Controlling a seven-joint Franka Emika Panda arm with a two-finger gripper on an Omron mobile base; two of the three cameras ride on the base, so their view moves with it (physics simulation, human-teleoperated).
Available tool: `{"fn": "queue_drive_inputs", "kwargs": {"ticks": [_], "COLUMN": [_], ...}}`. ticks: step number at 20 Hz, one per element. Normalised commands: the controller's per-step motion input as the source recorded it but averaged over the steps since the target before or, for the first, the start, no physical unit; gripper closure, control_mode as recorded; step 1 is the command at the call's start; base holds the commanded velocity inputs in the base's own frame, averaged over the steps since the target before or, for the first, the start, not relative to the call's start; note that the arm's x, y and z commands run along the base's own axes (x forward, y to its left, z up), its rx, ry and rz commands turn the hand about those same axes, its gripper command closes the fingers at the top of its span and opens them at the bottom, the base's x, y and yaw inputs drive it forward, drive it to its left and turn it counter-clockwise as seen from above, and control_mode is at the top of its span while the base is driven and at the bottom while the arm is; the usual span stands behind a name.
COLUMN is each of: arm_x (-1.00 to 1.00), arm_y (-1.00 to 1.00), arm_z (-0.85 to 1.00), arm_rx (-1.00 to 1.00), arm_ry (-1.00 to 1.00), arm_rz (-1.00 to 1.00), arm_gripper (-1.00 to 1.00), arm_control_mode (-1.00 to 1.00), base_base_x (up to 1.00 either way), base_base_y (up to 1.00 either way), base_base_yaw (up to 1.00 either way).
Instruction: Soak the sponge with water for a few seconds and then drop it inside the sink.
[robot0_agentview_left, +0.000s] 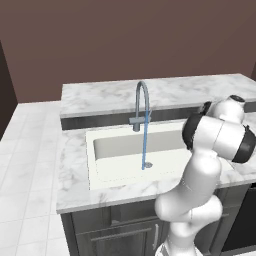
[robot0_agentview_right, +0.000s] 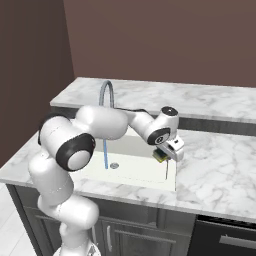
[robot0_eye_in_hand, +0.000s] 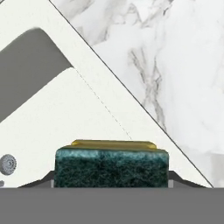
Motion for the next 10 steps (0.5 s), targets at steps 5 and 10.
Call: {"fn": "queue_drive_inputs", "kwargs": {"ticks": [5,10], "arm_x": [0.0,0.0], "arm_y": [0.63,0.53], "arm_z": [0.0,0.06], "arm_rx": [-0.03,-0.03], "arm_ry": [0.0,0.0], "arm_rz": [0.0,0.0], "arm_gripper": [1.0,1.0], "arm_control_mode": [-1.0,-1.0], "base_base_x": [0.0,0.0], "base_base_y": [0.0,0.0], "base_base_yaw": [0.0,0.0]}}
